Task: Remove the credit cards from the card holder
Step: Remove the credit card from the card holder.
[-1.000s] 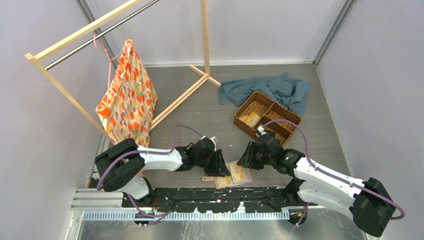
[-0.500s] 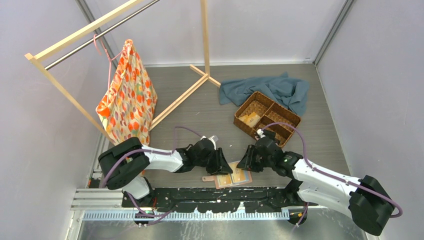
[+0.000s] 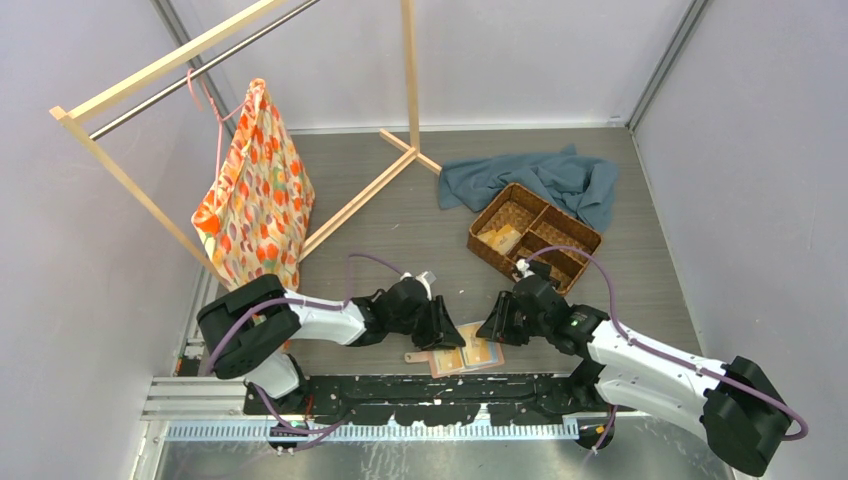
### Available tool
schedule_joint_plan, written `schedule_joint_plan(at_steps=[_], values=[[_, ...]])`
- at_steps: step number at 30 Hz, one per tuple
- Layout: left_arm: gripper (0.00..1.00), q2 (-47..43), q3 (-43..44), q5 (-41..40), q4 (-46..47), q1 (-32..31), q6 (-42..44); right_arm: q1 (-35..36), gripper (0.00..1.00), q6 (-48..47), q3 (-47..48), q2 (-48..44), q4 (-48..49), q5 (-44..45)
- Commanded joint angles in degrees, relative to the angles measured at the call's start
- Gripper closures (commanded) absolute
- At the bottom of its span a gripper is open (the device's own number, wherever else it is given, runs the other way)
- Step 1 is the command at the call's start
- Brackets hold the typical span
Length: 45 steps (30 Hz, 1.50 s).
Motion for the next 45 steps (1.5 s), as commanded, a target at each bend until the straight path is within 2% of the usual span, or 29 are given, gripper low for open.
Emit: schedule_joint_plan(at_steps=[1,9,24,31,36,41,45], values=[[0.64,0.83,0.01,-0.38,2.66,0.33,0.07,0.26,0.67,-1.38,-0.20,-0.70,-2.15,0.58],[0.65,1.98,-0.21,-0.10,3.68,0.35,-0.09,0.24,0.68,-2.18,-1.42,-0.86,-2.53,-1.12],[0.69,2.71,-3.35,-1.44,8.25,0.59,-2.13,1.05,0.68,-0.59,-2.65,5.68,6.60,-5.50],[0.82,1.80,-6.29,-3.07,10.73,0.58,-3.38,1.19,0.69,0.40,-3.98,6.89,8.54,-5.41],[0.99,1.43,-7.18,-3.27,13.36,0.64,-2.93,1.15,0.69,0.46,-4.30,7.49,8.79,-5.28],[0.99,3.02,-9.43,-2.51,22.55,0.99,-5.15,1.19,0.69,0.46,-4.43,8.23,9.03,-4.77],[0.99,2.20,-12.37,-3.04,24.62,1.58,-5.80,1.19,0.70,1.09,-4.78,7.85,9.01,-4.19]])
